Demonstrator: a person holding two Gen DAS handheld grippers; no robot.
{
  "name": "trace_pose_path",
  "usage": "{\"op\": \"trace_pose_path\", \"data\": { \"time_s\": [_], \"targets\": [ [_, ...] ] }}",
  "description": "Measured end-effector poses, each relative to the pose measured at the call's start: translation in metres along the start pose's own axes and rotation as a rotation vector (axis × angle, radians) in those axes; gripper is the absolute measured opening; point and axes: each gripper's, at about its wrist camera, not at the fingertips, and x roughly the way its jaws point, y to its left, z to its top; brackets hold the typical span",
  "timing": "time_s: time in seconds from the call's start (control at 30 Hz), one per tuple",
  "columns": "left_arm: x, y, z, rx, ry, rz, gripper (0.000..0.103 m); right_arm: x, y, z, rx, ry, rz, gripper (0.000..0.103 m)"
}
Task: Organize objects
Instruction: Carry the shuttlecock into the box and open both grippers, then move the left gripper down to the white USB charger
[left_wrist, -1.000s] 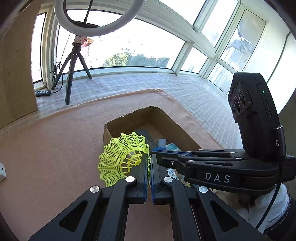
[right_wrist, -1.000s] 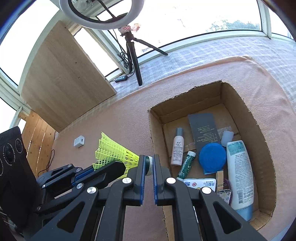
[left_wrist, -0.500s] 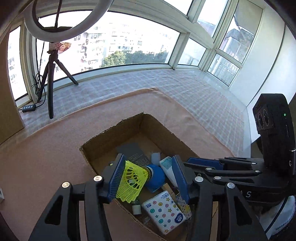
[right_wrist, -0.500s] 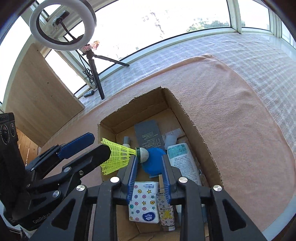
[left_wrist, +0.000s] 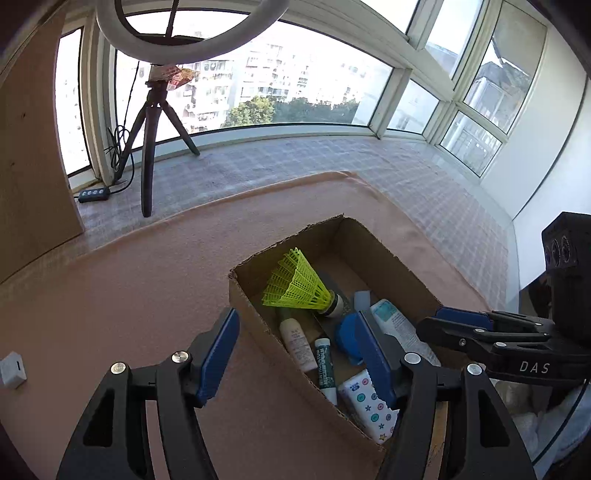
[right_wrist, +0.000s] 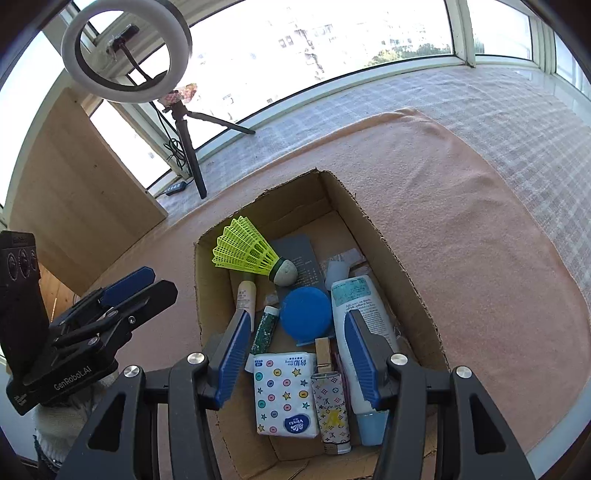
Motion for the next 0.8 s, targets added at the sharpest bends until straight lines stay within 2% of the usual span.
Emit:
{"op": "trace_pose_path", "data": {
  "time_s": [0.17, 0.4, 0.5, 0.6, 0.8],
  "targets": [
    [-0.016, 0.056, -0.006, -0.049, 0.009, 0.092, 0.068, -0.004, 0.011, -0.014, -0.014, 0.003, 0.012, 0.049],
    [-0.043, 0.161, -0.015, -0.156, 0.037, 0.231, 0.068, -0.006, 0.026, -0.035, -0.011, 0.027, 0.046, 0.049],
    [-0.052, 0.212, -0.020, -0.245, 0.054, 0.255, 0.067, -0.006, 0.033, -0.043, -0.012, 0.038, 0.054, 0.049],
    [-0.057, 0.255, -0.022, -0.290, 0.071, 0.306, 0.067, -0.005, 0.040, -0.051, -0.017, 0.051, 0.057, 0.049],
    [-0.061, 0.328, -0.029, -0.417, 0.090, 0.322, 0.063, -0.005, 0.051, -0.065, -0.031, 0.069, 0.047, 0.049]
  ]
}}
